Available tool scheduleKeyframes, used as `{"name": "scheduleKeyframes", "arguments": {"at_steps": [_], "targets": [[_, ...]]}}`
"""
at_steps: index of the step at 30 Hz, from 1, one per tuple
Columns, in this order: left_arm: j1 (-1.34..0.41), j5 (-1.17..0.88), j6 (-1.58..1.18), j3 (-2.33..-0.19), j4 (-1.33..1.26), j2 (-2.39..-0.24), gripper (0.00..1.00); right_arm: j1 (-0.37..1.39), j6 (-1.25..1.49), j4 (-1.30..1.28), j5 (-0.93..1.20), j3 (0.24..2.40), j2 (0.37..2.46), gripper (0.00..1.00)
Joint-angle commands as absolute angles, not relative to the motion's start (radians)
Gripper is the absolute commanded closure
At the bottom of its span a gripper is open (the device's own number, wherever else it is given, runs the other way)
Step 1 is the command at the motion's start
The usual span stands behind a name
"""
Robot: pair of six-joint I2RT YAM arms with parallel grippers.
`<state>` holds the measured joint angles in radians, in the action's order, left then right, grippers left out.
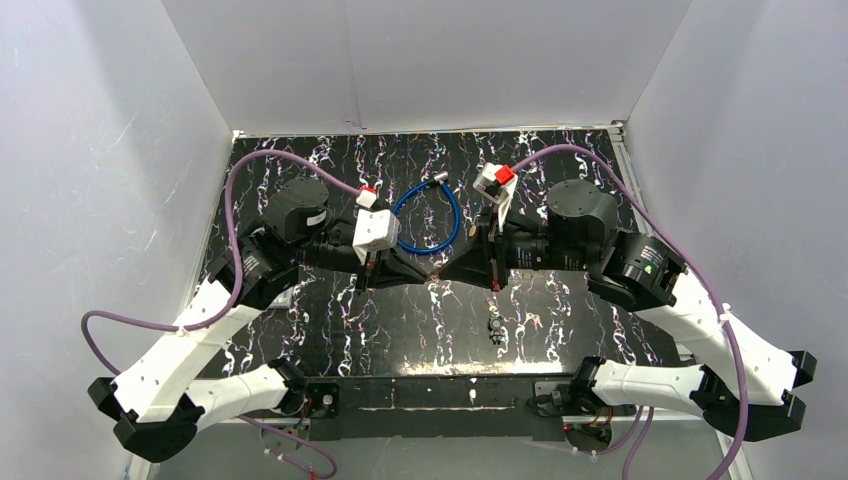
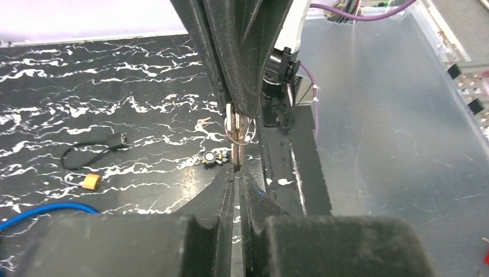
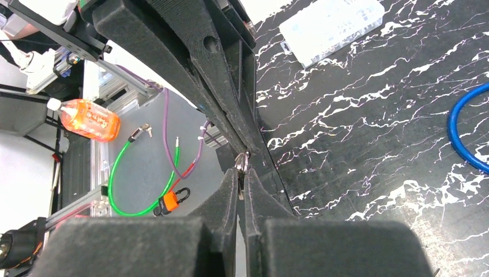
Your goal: Unlock with the key
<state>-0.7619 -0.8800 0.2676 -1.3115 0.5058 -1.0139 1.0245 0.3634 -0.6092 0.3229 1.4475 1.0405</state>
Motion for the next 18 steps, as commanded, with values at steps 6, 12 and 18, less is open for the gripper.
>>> {"name": "scheduleKeyframes", "arguments": {"at_steps": [6, 12, 18], "targets": [[-0.767, -0.949, 0.306, -1.383, 0.505, -1.029, 0.97, 1.037, 0.378, -0.558, 0.331, 1.450, 1.047, 0.99], [-0.767, -1.027, 0.163, -1.420, 0.525, -1.056, 0.52, 1.040, 0.353, -0.582, 0.322, 1.472, 1.044, 0.99], [-0.766, -1.027, 0.191, -1.430, 0.613, -1.077, 0.34, 1.042, 0.342, -0.598, 0.338, 1.480, 1.031, 0.99]]}}
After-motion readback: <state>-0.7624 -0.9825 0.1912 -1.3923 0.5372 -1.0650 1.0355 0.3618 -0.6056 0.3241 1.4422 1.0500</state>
